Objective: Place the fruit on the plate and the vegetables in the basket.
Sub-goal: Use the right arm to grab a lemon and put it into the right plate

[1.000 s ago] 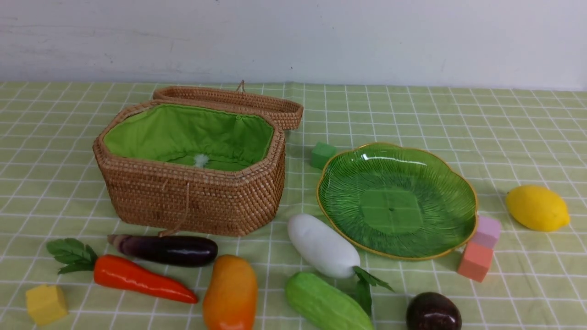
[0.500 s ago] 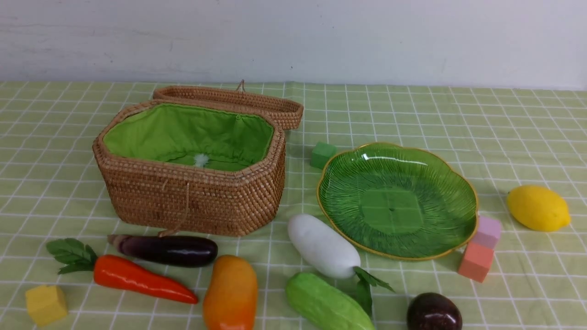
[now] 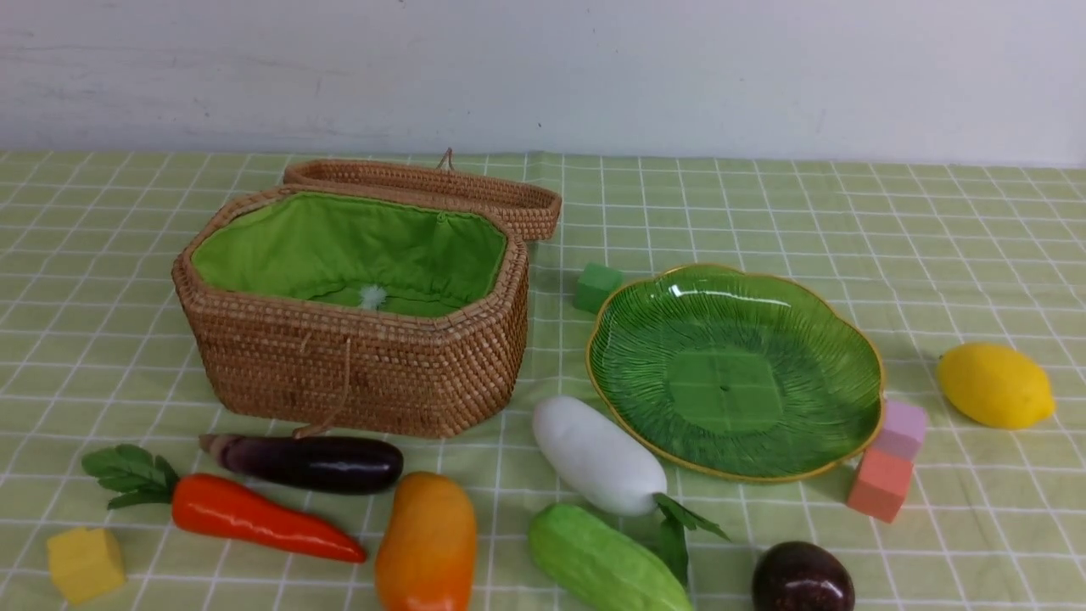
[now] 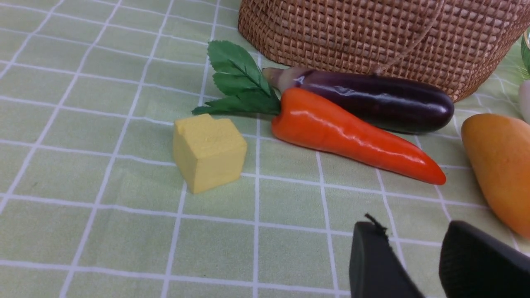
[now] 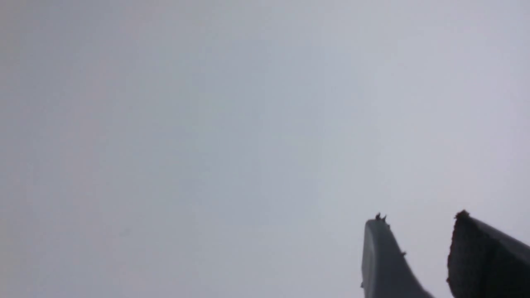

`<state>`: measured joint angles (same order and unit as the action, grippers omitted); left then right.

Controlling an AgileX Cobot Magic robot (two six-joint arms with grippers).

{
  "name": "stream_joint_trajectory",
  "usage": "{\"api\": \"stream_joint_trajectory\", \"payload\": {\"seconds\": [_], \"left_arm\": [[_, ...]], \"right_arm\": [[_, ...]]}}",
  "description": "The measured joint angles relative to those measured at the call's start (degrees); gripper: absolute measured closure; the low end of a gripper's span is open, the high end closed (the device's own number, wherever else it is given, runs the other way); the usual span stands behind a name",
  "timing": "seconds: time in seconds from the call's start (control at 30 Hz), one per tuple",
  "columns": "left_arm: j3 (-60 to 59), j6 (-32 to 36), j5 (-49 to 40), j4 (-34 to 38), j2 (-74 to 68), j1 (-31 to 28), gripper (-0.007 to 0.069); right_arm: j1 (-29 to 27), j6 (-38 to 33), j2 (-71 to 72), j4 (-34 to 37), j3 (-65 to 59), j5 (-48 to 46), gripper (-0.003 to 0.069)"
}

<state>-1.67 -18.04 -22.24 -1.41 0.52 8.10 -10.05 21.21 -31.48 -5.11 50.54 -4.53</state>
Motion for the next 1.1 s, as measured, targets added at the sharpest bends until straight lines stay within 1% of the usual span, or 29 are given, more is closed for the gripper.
{"api": "stream_joint_trajectory", "payload": {"seconds": [0.1,0.3,0.43,0.53,0.63,0.73,0.77,0.87,0.97,1.07,1.1], "left_arm": [[0.0,0.0,0.0,0.0,0.0,0.0,0.0386],[0.0,0.0,0.0,0.0,0.0,0.0,0.0386],[0.0,0.0,0.0,0.0,0.0,0.0,0.0386],[0.0,0.0,0.0,0.0,0.0,0.0,0.0386],[0.0,0.0,0.0,0.0,0.0,0.0,0.0386],[0.0,0.0,0.0,0.0,0.0,0.0,0.0386],[0.0,0.0,0.0,0.0,0.0,0.0,0.0386],[0.0,0.0,0.0,0.0,0.0,0.0,0.0386],[0.0,0.0,0.0,0.0,0.0,0.0,0.0386],[0.0,0.0,0.0,0.0,0.0,0.0,0.0386],[0.0,0.0,0.0,0.0,0.0,0.0,0.0386]], "right_arm": [[0.0,0.0,-5.11,-0.91,0.0,-0.96,0.0417],[0.0,0.0,-18.18,-0.24,0.0,-8.2,0.0417],[0.0,0.0,-28.83,3.08,0.46,-15.19,0.0417],[0.0,-0.75,-36.87,5.46,3.07,-23.67,0.0417],[0.0,-3.85,-43.69,6.31,7.86,-33.63,0.0417],[0.0,-7.54,-49.08,6.63,12.47,-39.49,0.0417],[0.0,-7.82,-49.39,6.63,12.79,-39.83,0.0417],[0.0,-12.94,-54.3,6.8,18.31,-43.75,0.0417],[0.0,-17.55,-57.65,6.92,22.17,-44.46,0.0414],[0.0,-24.19,-60.3,6.93,24.77,-44.22,0.0386],[0.0,-26.49,-61.06,6.98,25.31,-44.22,0.0364]]}}
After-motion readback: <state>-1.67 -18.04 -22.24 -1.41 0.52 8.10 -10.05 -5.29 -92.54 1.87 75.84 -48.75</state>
